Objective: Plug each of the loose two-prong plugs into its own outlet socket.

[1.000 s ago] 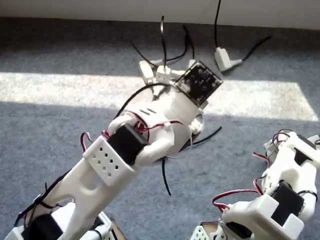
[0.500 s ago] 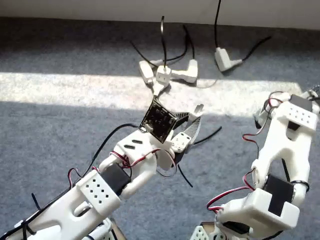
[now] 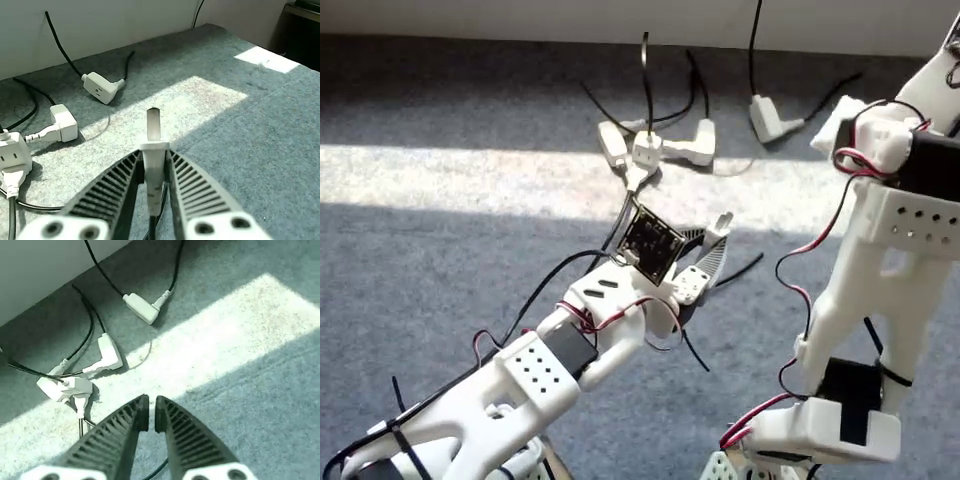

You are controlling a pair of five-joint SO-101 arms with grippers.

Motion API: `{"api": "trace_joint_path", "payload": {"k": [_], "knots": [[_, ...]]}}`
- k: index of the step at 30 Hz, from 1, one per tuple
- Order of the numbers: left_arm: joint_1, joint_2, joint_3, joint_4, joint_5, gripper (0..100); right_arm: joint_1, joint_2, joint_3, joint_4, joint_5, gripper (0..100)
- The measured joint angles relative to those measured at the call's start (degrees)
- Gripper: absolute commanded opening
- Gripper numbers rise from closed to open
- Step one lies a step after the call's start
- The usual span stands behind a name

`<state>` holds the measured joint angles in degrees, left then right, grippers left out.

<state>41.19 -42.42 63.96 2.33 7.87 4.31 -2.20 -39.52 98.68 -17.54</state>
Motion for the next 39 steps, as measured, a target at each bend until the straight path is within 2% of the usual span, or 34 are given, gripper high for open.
{"api": "trace_joint_path", "payload": {"k": [7,14,23,30,35,39], "knots": [[3.25,0.0,0.0,0.0,0.0,1,-12.48,-7.21,10.55,0.0,12.75,0.9],[3.34,0.0,-0.44,0.0,0.0,1,-14.51,-16.35,26.46,-0.62,18.37,0.9],[3.96,0.09,-1.14,0.0,0.35,1,-21.71,-32.44,48.26,-9.67,22.77,0.8],[3.96,0.09,-1.14,0.0,0.18,1,-22.15,-36.75,54.42,-13.1,24.97,0.8],[3.52,-0.97,-0.88,0.09,0.44,1,-18.11,-37.36,65.41,-23.74,25.41,0.8],[3.52,-8.44,0.18,2.29,0.44,1,-13.98,-37.45,72.26,-33.23,25.49,0.8]]}}
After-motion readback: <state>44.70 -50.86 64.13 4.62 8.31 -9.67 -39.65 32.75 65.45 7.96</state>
